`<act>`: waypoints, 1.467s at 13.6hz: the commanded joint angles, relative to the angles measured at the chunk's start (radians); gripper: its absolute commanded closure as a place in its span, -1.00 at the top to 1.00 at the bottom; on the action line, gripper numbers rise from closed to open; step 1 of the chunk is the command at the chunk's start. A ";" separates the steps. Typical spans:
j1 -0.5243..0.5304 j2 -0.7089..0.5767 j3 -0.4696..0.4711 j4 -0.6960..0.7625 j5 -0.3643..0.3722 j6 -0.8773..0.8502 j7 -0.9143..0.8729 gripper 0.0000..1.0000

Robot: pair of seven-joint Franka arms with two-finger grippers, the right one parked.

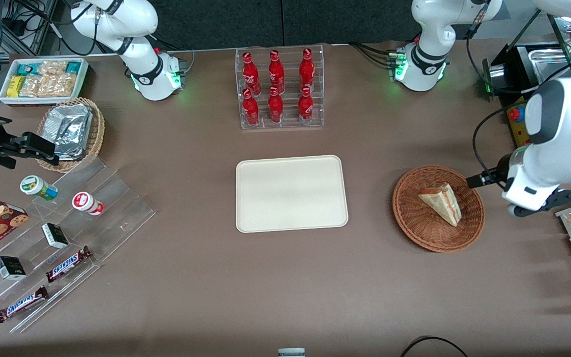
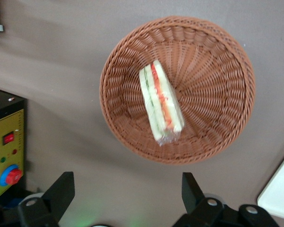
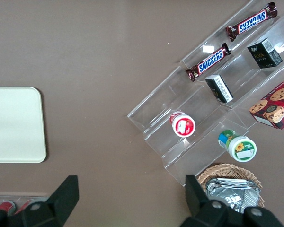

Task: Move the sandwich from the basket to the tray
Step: 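Move the left gripper down over the wrapped sandwich in the wicker basket, then close the left gripper on the sandwich and lift it from the basket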

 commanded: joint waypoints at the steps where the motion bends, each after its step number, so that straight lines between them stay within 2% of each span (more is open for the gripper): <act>1: -0.002 -0.010 -0.002 -0.093 0.007 0.136 -0.123 1.00; 4: -0.008 0.009 -0.004 -0.138 0.007 0.233 -0.312 1.00; 8: -0.012 0.002 -0.007 -0.251 0.004 0.388 -0.409 1.00; 18: -0.015 -0.027 -0.008 -0.481 -0.029 0.718 -0.517 1.00; 20: -0.015 -0.021 -0.008 -0.488 -0.029 0.725 -0.523 1.00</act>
